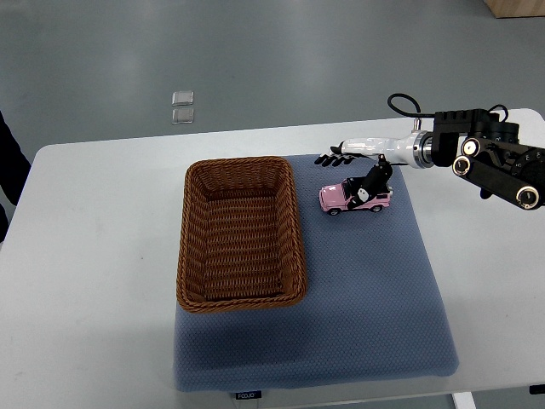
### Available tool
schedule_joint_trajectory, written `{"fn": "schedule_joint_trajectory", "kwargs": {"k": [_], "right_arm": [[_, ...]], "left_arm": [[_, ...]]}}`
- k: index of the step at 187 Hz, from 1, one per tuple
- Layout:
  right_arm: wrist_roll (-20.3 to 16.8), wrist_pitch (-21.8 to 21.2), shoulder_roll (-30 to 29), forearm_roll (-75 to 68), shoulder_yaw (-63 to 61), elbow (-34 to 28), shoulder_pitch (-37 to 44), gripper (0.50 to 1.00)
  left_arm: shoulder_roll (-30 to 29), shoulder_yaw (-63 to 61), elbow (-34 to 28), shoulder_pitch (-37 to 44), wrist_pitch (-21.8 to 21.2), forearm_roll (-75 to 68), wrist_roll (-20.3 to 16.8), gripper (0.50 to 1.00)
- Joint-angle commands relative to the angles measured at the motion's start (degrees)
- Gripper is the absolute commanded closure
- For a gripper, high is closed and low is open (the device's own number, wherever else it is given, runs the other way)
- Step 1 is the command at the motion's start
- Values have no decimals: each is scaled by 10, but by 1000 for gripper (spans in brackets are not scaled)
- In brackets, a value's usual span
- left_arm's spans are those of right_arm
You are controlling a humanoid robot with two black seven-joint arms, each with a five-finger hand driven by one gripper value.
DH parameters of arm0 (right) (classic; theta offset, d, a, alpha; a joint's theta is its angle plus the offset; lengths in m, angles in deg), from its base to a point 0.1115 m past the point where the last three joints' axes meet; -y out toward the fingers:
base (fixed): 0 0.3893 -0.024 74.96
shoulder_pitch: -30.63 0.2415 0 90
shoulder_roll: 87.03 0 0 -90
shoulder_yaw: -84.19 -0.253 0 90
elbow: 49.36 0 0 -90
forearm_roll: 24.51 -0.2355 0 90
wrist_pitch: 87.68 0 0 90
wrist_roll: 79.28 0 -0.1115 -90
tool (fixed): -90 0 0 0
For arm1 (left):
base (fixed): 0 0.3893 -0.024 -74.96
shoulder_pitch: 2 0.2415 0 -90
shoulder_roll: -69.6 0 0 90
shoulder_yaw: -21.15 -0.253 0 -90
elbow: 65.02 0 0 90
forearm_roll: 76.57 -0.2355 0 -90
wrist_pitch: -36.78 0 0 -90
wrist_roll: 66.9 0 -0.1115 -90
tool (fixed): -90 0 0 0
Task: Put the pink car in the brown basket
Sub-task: 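Close the right hand's fingers around the pink toy car, then lift the pink car with the right hand toward the basket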
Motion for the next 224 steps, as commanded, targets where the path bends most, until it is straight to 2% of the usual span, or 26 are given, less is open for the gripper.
{"fn": "schedule_joint_trajectory", "kwargs": {"k": [1,21,56,89,119,131,138,140,161,195,224], "right_arm": [[-20,11,-1,4,3,9,-4,591],[-34,24,-1,4,11,14,-5,595],[-36,27,-2,4,13,19,-13,611],[-35,35,-7,5,14,24,-19,703],[-34,43,-7,6,20,34,-25,715],[-33,47,-8,8,26,36,-25,771],[-31,48,-10,13,28,37,-25,842],[-31,48,-10,13,28,37,-25,842],[-28,48,-11,21,32,45,-27,1000],[-20,46,-10,22,27,42,-20,1000],[-20,26,29,7,18,20,26,1000]], "left_arm": [[0,-1,0,0,0,0,0,500],[0,-1,0,0,0,0,0,500],[0,-1,0,0,0,0,0,500],[0,0,-1,0,0,1,0,500],[0,0,-1,0,0,1,0,500],[0,0,-1,0,0,1,0,500],[0,0,-1,0,0,1,0,500],[0,0,-1,0,0,1,0,500],[0,0,-2,0,0,1,0,500],[0,1,-3,0,0,1,0,500],[0,1,-3,0,0,1,0,500]]}}
